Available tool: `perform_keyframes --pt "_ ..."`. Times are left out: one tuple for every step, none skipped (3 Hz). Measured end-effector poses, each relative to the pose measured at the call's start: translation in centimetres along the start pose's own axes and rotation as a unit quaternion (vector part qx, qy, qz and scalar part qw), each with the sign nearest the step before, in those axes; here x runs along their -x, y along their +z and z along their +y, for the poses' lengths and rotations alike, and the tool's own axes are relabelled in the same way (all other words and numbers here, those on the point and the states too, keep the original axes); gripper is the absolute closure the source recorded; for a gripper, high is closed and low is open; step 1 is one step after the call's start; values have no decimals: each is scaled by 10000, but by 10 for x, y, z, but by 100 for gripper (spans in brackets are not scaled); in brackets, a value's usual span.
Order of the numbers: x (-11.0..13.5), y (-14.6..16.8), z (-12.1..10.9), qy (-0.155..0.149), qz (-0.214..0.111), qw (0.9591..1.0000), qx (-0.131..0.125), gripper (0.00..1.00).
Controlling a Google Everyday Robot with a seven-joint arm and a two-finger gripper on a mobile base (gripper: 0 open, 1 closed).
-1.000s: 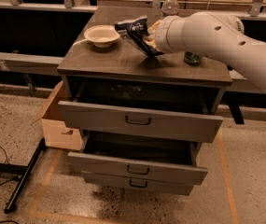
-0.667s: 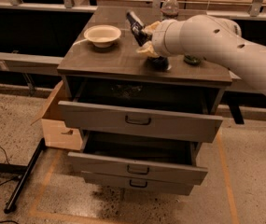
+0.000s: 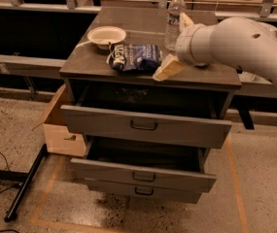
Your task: Pick blue chip bag from paper bowl and place on counter
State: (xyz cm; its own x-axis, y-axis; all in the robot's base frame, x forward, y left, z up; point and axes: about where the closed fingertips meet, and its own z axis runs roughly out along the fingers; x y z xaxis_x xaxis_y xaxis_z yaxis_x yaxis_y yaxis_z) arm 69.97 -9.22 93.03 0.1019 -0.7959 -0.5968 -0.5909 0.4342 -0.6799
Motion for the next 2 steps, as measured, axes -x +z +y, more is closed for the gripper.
perform_keyframes --pt "-27 -46 -10 5 488 9985 -229 0" --pt "-30 -52 -12 243 537 9978 -293 0"
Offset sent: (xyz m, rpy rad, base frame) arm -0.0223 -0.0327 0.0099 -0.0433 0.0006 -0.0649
